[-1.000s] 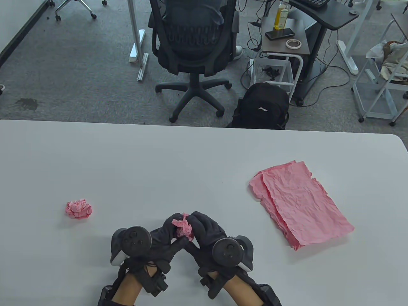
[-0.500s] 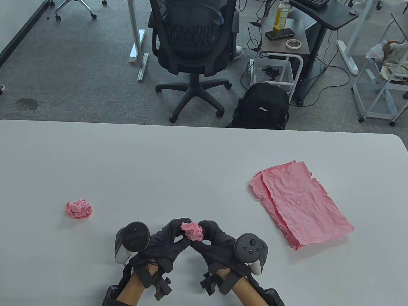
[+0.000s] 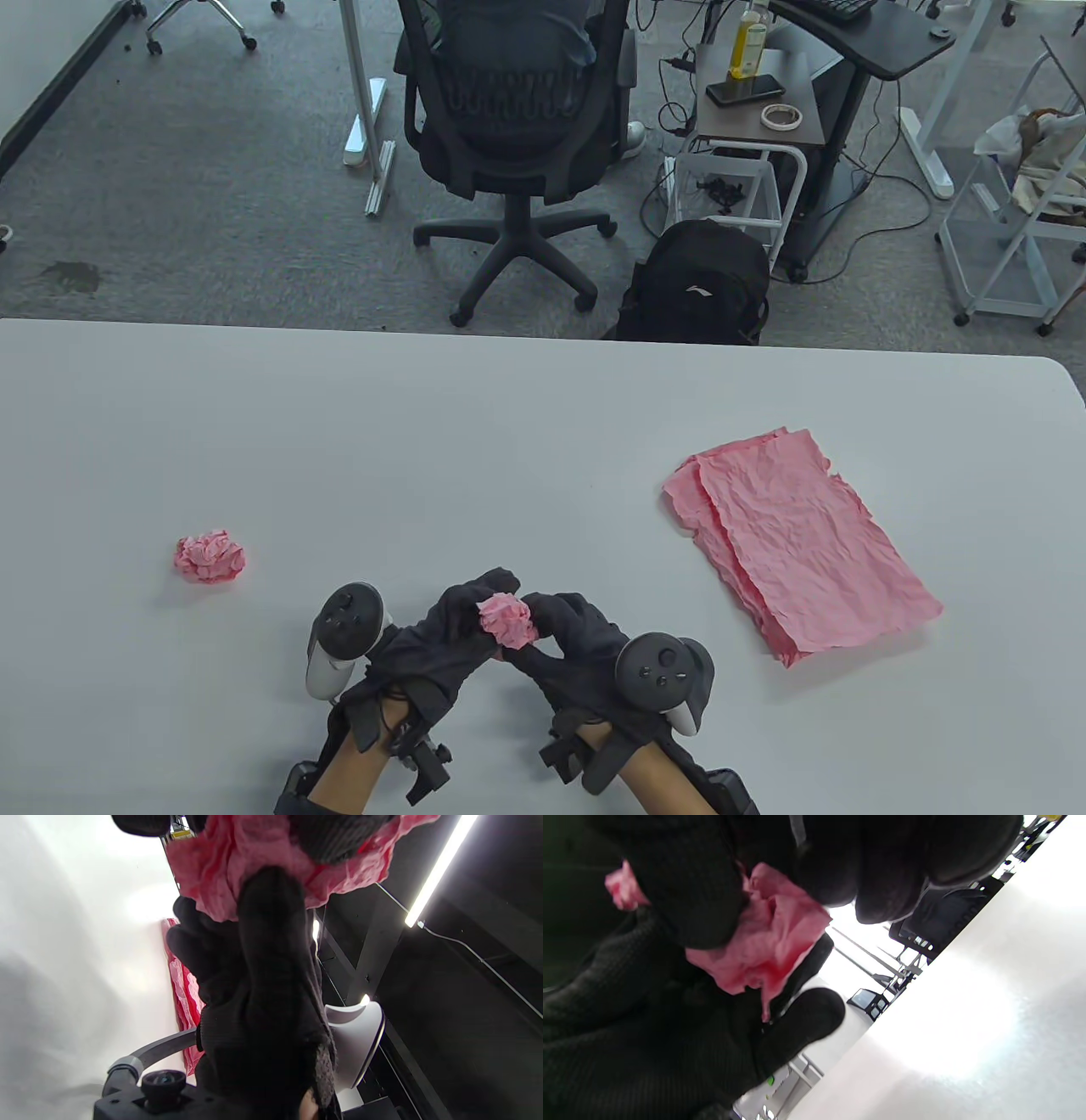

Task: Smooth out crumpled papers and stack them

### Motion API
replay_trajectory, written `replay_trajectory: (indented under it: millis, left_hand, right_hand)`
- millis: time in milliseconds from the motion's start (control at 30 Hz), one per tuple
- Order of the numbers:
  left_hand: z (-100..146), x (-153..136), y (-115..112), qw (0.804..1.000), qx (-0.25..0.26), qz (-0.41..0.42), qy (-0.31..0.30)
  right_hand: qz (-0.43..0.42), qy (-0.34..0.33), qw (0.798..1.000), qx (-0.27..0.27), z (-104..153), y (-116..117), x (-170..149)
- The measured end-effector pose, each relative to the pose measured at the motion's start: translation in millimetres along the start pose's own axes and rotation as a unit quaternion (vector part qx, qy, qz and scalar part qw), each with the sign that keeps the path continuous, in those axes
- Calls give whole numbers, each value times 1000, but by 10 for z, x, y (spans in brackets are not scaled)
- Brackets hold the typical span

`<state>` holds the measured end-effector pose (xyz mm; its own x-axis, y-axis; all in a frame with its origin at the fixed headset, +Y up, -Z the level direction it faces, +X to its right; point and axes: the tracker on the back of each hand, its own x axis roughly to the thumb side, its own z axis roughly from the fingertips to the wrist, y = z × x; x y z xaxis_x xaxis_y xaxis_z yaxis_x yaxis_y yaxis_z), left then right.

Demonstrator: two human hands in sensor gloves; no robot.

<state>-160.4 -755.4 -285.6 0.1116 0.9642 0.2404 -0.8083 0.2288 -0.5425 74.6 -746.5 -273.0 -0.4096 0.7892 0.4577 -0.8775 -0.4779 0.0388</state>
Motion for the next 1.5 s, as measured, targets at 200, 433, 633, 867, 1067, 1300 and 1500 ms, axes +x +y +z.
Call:
replay_trajectory:
  millis: [200, 433, 633, 867, 1067, 1300, 1500]
  left_hand:
    - [57, -31, 124, 999, 49, 2, 0]
    - [79, -6, 138, 996, 85, -17, 21]
    - [38, 14, 36, 998, 32, -62, 6]
    - [18, 48, -41, 992, 15, -121, 8]
    - [70, 102, 65, 981, 99, -165, 14]
    - [132, 92, 103, 972, 160, -169, 36]
    - [61, 166, -47, 977, 85, -197, -17]
  right_hand:
    - [-156, -29, 986, 51, -41, 0, -33]
    - [-161, -31, 984, 65, -38, 49, 10]
    - [-175, 28, 979, 100, -23, 115, -97]
    - [-56, 45, 997, 24, 14, 62, -97]
    - [-95, 23, 995, 25, -4, 51, -143]
    - [-31, -80, 995, 58, 16, 96, 47]
    - [-14, -56, 998, -13, 57, 95, 29]
